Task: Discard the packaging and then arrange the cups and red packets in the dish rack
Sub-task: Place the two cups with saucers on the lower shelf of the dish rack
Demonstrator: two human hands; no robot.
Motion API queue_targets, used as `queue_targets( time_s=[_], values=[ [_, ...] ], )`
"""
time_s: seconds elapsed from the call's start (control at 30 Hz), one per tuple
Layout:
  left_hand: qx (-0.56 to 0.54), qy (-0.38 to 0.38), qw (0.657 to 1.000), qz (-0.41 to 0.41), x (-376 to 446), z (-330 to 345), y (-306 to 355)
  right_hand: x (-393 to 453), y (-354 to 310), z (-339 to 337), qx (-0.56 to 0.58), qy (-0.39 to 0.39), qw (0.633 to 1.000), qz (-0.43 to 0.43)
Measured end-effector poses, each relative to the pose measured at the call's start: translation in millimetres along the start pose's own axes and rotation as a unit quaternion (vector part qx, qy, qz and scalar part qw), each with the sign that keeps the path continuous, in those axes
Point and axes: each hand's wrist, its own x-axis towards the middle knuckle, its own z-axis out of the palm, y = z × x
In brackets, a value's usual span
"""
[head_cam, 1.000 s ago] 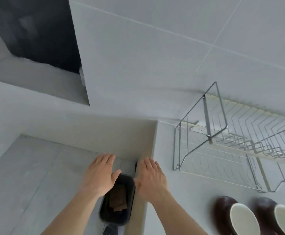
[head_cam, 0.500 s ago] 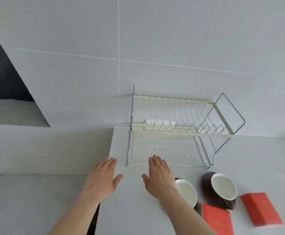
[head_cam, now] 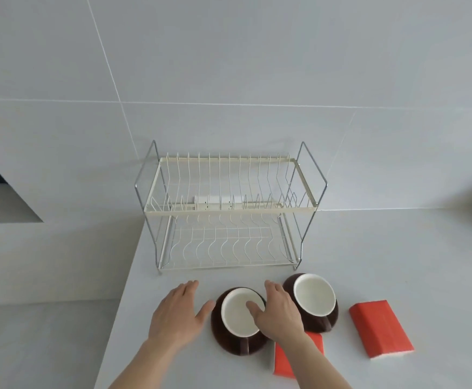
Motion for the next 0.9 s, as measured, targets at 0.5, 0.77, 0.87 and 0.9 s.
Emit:
queue_targets(
  time_s=[0.5,0.77,0.87,0.9],
  values=[
    [-0.103,-0.1,0.986,-0.083,18,42,25,20,34,17,0.12,-0.107,0.982,0.099],
    [-0.144,-0.151,0.969,-0.13,23,51,25,28,39,20,0.136,-0.114,0.978,0.109],
    [-0.176,-0.153,0.963,-0.138,25,52,22,29,41,21,0.144,-0.114,0.977,0.111],
    [-0.188,-0.156,0.96,-0.139,25,51,21,30,41,21,0.146,-0.113,0.977,0.11]
  ],
)
